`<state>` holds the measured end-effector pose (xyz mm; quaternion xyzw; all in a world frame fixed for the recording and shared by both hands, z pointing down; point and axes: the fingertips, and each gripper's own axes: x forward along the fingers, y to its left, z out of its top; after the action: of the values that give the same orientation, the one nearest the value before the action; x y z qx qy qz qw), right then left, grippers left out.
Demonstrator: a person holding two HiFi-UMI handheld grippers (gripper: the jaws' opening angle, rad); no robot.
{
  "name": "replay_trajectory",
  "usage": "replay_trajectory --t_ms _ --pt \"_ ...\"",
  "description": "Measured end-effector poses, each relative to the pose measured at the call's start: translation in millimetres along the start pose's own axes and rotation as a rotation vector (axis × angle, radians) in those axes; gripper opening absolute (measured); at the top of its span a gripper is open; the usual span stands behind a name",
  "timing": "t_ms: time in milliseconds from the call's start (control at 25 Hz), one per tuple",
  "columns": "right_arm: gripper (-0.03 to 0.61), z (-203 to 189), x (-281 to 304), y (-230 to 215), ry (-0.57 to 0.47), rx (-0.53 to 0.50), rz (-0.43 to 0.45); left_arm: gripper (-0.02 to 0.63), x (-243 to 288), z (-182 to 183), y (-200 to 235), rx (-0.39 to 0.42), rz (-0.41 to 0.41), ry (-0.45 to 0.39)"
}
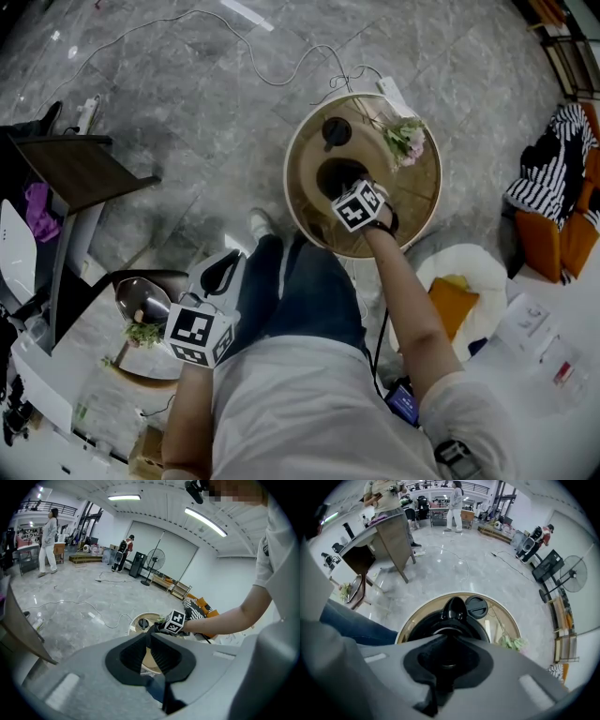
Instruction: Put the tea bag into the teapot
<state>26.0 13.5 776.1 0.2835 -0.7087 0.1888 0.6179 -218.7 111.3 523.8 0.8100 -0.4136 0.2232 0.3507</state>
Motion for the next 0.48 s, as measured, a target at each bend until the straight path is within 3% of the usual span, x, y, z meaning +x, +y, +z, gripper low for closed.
replay_trajectory --t_ms 480 --pt "0.037 6.4 -45.5 -11.3 -0.108 0.155 0.034 0.012 3.6 5.6 -7.1 0.019 -0.031 -0.015"
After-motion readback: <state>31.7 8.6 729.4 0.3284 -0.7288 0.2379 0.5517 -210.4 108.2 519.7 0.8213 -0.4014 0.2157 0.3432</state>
